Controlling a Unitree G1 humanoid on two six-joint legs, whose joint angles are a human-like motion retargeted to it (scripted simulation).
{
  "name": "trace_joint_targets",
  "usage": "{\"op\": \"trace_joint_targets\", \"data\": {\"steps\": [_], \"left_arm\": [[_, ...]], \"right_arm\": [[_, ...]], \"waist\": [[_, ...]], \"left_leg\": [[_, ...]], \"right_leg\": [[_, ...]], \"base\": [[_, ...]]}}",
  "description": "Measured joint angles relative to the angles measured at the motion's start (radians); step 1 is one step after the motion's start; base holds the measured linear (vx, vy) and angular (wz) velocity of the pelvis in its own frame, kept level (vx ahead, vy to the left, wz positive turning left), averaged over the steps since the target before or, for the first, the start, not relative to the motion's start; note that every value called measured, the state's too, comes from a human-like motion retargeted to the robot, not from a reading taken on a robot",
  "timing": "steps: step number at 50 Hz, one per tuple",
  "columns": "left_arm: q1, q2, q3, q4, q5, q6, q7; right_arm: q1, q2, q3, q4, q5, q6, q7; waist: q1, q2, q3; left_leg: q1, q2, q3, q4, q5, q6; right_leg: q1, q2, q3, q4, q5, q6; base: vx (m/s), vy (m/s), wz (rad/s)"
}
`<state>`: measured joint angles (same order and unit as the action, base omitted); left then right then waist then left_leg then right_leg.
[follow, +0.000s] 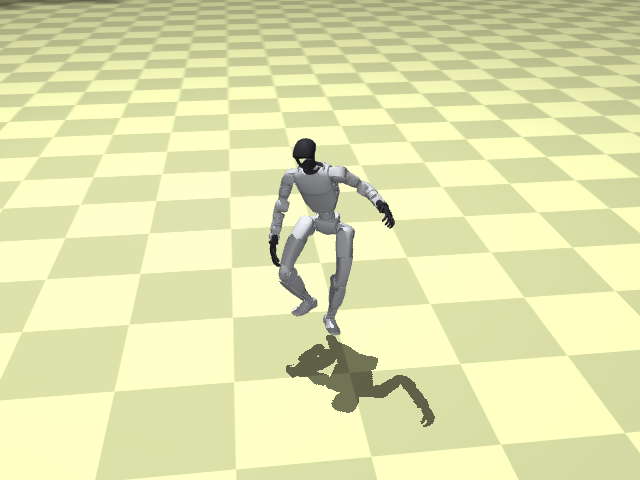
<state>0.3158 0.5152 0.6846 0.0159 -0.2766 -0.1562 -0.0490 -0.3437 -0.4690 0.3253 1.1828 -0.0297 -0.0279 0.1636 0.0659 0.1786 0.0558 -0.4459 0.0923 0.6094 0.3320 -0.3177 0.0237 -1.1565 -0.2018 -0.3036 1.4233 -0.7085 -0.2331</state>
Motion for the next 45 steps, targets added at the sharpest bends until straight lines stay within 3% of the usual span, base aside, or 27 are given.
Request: {"op": "trace_joint_targets", "data": {"steps": [10,18,24,29,35,40,45], "left_arm": [[0.017,0.043,0.01,0.079,-0.016,-0.001,-0.046],[0.006,0.06,-0.033,0.198,-0.033,0.009,-0.086],[-0.054,0.076,-0.104,0.351,-0.037,0.012,-0.064],[-0.113,0.085,-0.166,0.487,-0.023,0.017,-0.027],[-0.183,0.103,-0.241,0.611,0.032,0.021,0.034],[-0.234,0.132,-0.308,0.643,0.106,0.018,0.07],[-0.27,0.155,-0.382,0.652,0.182,0.018,0.093]], "right_arm": [[0.045,0.02,0.031,-0.031,-0.013,-0.01,0.045],[0.06,-0.008,0.042,-0.032,-0.022,-0.013,0.08],[0.056,-0.029,0.031,-0.021,-0.024,-0.011,0.079],[0.061,-0.03,0.008,-0.001,-0.005,-0.009,0.067],[0.079,-0.023,-0.03,0.035,0.04,-0.011,0.043],[0.108,-0.015,-0.068,0.061,0.082,-0.019,0.02],[0.143,-0.005,-0.089,0.079,0.1,-0.024,0.008]], "waist": [[0.003,0.003,0.002],[0.004,0.003,0.002],[-0.014,-0.003,-0.003],[-0.03,-0.017,0.001],[-0.037,-0.028,0.028],[-0.014,-0.014,0.061],[0.0,-0.011,0.065]], "left_leg": [[-0.019,0.014,-0.018,0.023,0.091,-0.038],[-0.031,0.031,-0.087,0.034,0.297,-0.145],[-0.005,0.03,-0.063,0.01,0.326,-0.137],[0.015,0.043,-0.026,0.066,0.261,-0.109],[0.012,0.111,-0.012,0.283,0.083,-0.057],[-0.013,0.198,-0.057,0.498,-0.074,-0.025],[-0.014,0.218,-0.082,0.523,-0.166,-0.01]], "right_leg": [[0.011,0.018,0.004,-0.033,-0.003,-0.004],[0.079,0.032,-0.002,-0.121,0.014,-0.004],[0.172,0.008,-0.016,-0.252,0.054,0.021],[0.272,-0.017,-0.036,-0.376,0.093,0.059],[0.415,-0.024,-0.075,-0.53,0.142,0.114],[0.551,0.032,-0.125,-0.671,0.186,0.151],[0.66,0.073,-0.171,-0.795,0.231,0.179]], "base": [[0.05,-0.03,-0.01],[0.1,-0.05,0.01],[0.1,-0.04,0.3],[0.1,-0.04,0.37],[0.08,-0.04,0.32],[0.07,-0.02,0.17],[0.07,0.01,0.25]]}}
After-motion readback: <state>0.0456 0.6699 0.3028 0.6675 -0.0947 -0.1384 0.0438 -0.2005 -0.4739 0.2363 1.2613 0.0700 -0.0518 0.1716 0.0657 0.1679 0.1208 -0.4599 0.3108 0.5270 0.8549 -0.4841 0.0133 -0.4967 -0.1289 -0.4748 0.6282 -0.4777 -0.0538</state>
